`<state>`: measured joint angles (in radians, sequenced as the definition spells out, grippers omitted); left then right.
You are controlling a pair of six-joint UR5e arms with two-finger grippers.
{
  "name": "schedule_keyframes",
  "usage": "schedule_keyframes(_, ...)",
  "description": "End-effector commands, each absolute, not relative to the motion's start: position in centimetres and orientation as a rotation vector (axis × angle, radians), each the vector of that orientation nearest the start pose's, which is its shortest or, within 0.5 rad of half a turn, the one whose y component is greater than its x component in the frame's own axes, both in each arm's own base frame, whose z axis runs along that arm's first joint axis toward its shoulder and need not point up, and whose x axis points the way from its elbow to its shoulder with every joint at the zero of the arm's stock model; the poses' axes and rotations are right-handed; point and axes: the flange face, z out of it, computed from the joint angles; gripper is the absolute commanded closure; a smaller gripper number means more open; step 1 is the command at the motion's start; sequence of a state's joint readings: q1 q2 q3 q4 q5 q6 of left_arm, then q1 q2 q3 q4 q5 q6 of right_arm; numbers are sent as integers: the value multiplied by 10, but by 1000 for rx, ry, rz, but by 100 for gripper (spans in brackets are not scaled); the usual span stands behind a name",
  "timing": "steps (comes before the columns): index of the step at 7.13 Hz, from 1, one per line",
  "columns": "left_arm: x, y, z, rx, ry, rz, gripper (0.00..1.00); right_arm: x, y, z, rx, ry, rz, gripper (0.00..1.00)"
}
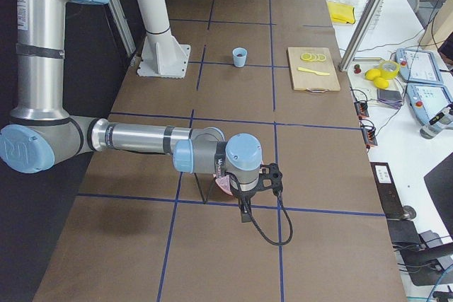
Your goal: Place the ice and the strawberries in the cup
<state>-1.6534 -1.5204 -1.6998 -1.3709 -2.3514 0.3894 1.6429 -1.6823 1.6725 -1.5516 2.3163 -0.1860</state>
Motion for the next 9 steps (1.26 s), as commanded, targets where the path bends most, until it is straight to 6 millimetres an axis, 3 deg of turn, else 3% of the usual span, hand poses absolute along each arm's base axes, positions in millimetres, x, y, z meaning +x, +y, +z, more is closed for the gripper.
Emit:
schedule_keyframes(1, -106, -451, 643, 53, 712, 258, 0, 98, -439, 660, 106, -738, -112, 1)
schedule_keyframes(9, -106, -448, 640, 58, 706, 261, 0, 97, -439, 659, 109, -740, -112, 1)
